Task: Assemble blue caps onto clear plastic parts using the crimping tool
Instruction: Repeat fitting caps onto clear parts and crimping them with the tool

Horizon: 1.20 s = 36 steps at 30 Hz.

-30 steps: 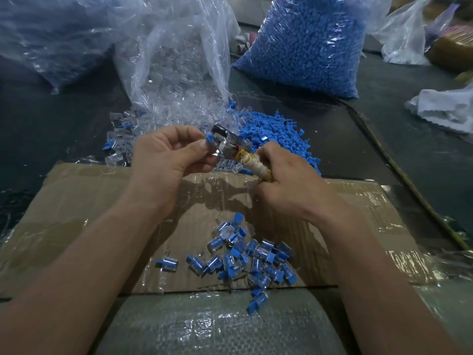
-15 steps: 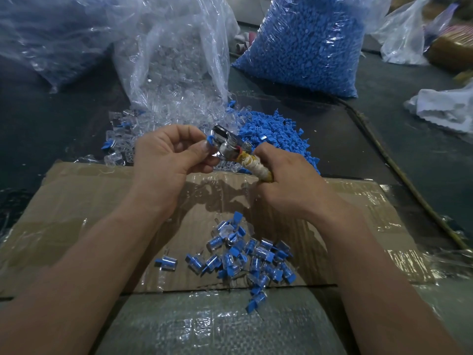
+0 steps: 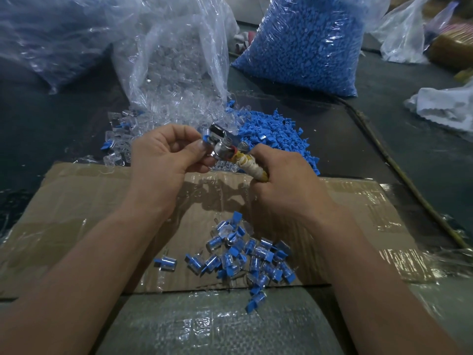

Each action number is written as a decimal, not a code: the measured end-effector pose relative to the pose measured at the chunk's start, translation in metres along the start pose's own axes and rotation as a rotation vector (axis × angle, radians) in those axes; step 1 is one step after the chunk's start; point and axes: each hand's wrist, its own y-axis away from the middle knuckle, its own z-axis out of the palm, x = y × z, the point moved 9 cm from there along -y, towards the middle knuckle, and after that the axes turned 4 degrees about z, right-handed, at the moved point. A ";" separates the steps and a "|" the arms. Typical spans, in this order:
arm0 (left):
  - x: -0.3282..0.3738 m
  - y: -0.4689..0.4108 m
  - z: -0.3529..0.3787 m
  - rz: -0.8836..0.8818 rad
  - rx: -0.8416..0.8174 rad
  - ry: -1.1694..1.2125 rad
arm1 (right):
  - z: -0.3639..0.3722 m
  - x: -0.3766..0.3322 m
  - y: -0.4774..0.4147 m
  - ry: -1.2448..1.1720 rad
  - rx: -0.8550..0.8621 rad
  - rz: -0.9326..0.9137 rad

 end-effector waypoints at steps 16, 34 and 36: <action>0.001 0.028 0.039 -0.244 -0.535 0.058 | 0.004 0.022 -0.003 0.118 -0.177 0.026; -0.011 -0.002 -0.013 -0.094 0.009 -0.499 | 0.020 0.026 0.003 0.132 -0.360 0.060; -0.015 -0.009 -0.022 -0.047 0.045 -0.627 | 0.018 0.026 0.002 0.142 -0.350 0.049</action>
